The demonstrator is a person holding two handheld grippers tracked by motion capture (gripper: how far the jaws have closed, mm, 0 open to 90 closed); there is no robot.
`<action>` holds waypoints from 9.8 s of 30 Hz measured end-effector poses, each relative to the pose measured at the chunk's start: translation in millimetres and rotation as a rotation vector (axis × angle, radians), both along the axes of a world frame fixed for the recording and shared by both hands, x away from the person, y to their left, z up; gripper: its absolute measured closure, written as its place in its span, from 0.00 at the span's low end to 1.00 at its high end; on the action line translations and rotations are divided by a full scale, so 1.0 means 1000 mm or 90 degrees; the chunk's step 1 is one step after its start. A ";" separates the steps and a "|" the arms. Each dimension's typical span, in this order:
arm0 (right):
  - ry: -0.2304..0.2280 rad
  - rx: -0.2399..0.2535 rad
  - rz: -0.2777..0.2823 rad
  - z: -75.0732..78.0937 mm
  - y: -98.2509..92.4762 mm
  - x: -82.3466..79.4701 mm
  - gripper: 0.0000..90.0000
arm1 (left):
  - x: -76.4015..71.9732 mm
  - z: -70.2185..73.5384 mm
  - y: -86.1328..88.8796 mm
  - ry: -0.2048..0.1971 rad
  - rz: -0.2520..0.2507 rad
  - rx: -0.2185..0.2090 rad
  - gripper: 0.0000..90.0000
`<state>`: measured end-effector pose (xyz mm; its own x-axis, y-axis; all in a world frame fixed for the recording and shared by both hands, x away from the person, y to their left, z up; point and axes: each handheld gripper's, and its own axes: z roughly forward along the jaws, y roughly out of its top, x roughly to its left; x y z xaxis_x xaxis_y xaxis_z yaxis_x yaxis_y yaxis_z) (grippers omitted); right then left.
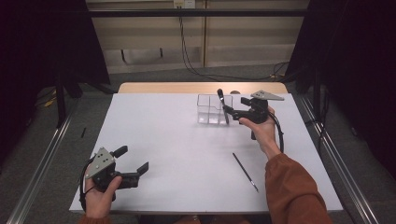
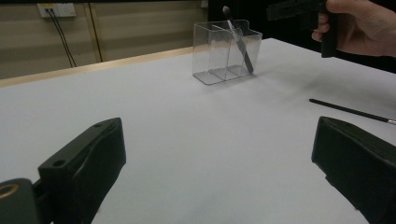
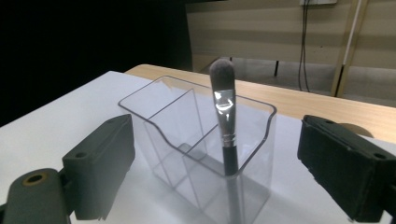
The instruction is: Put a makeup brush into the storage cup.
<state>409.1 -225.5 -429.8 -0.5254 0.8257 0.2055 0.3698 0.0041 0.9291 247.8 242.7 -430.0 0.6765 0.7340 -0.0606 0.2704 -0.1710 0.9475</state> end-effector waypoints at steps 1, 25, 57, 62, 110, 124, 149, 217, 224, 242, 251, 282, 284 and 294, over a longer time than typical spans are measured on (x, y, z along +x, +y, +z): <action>0.002 0.005 -0.001 0.000 -0.001 -0.001 0.08 | 0.000 0.000 0.000 0.000 0.000 0.000 0.03; 0.003 -0.007 0.014 0.003 -0.022 -0.046 0.01 | 0.001 0.000 0.001 -0.001 0.004 -0.005 0.03; -0.023 -0.038 -0.025 -0.006 -0.052 -0.142 0.01 | -0.004 0.000 0.008 -0.004 0.020 -0.009 0.03; -0.024 -0.038 -0.035 -0.012 -0.057 -0.156 0.01 | -0.005 0.000 0.008 -0.003 0.022 -0.012 0.03; -0.016 -0.045 -0.003 -0.017 -0.050 -0.181 0.01 | -0.010 -0.001 0.001 -0.002 0.019 -0.007 0.03; 0.049 -0.105 0.075 -0.010 -0.032 -0.159 0.03 | -0.006 -0.001 -0.001 -0.001 0.008 -0.005 0.03; 0.286 -0.287 0.181 0.004 -0.017 -0.135 0.04 | -0.003 -0.002 -0.001 0.001 0.011 0.000 0.03; 0.515 -0.537 0.211 -0.016 0.037 -0.129 0.78 | -0.006 -0.002 -0.002 -0.001 0.017 0.009 0.03; 0.520 -0.525 0.207 -0.016 0.036 -0.130 0.90 | -0.006 -0.002 -0.002 -0.001 0.017 0.010 0.03; 0.514 -0.485 0.215 -0.016 0.027 -0.128 0.96 | -0.004 -0.003 -0.001 0.001 0.016 0.007 0.03; 0.442 -0.436 0.196 -0.001 0.025 -0.129 0.97 | -0.005 -0.002 0.000 0.000 0.019 0.009 0.03; 0.194 -0.169 0.182 0.002 -0.012 -0.142 0.96 | -0.005 -0.001 0.003 -0.008 0.025 0.004 0.03; 0.170 -0.155 0.177 0.004 -0.014 -0.142 0.96 | -0.005 -0.001 0.003 -0.008 0.025 0.004 0.03; 0.100 -0.097 0.163 0.010 -0.016 -0.147 0.96 | -0.006 0.000 0.000 -0.015 0.007 0.007 0.03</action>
<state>262.5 -241.9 -420.2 -0.6918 0.6980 0.1849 0.4773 0.2499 0.8425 242.0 243.1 -429.7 0.6694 0.7420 -0.0371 0.2503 -0.1782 0.9516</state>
